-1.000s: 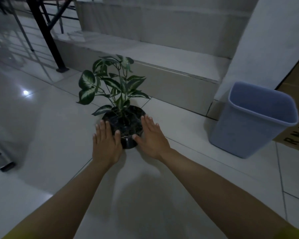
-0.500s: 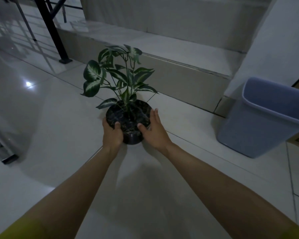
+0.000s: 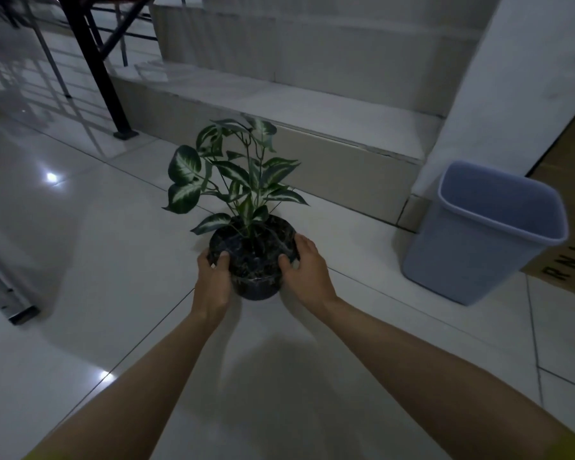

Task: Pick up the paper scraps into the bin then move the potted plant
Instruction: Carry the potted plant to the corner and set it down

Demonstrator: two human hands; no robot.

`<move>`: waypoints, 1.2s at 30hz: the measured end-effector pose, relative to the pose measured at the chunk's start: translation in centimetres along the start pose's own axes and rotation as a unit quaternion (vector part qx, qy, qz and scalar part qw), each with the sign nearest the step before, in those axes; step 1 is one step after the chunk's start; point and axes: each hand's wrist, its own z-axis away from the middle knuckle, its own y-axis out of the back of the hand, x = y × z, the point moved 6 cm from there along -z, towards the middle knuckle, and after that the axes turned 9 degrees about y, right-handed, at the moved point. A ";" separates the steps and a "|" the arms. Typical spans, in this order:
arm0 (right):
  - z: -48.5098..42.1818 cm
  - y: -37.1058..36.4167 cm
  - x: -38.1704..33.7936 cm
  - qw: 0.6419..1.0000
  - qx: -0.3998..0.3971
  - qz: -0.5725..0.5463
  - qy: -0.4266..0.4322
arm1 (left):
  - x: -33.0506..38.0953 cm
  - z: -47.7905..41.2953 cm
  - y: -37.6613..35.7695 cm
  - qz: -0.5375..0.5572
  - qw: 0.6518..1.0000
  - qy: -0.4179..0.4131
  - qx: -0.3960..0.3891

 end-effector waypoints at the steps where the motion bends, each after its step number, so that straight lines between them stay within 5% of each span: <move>1: 0.3 0.4 -0.1 1.000 0.012 0.000 0.002 | 0.1 0.3 -0.2 -0.001 1.000 -0.007 -0.009; 11: 2.6 1.7 1.0 0.997 0.077 -0.025 0.000 | 0.2 -0.4 -0.9 -0.060 0.998 0.000 -0.001; 14: 1.8 1.8 1.7 0.994 0.094 -0.059 -0.018 | 0.7 -0.6 -0.9 0.038 0.998 -0.042 -0.013; 18: 0.7 -0.2 3.0 0.978 0.053 -0.179 -0.099 | -0.3 -1.1 -1.6 0.215 0.973 0.031 -0.082; 24: -0.7 -2.5 4.3 0.950 0.069 -0.255 -0.165 | -1.2 -1.5 -2.5 0.259 0.960 0.033 -0.101; 31: -0.5 -4.8 6.5 0.862 0.080 -0.421 -0.269 | -2.8 -2.9 -3.1 0.318 0.928 0.093 -0.170; 36: -0.1 -5.0 7.4 0.895 0.054 -0.349 -0.272 | -3.1 -2.7 -3.7 0.329 0.922 0.087 -0.185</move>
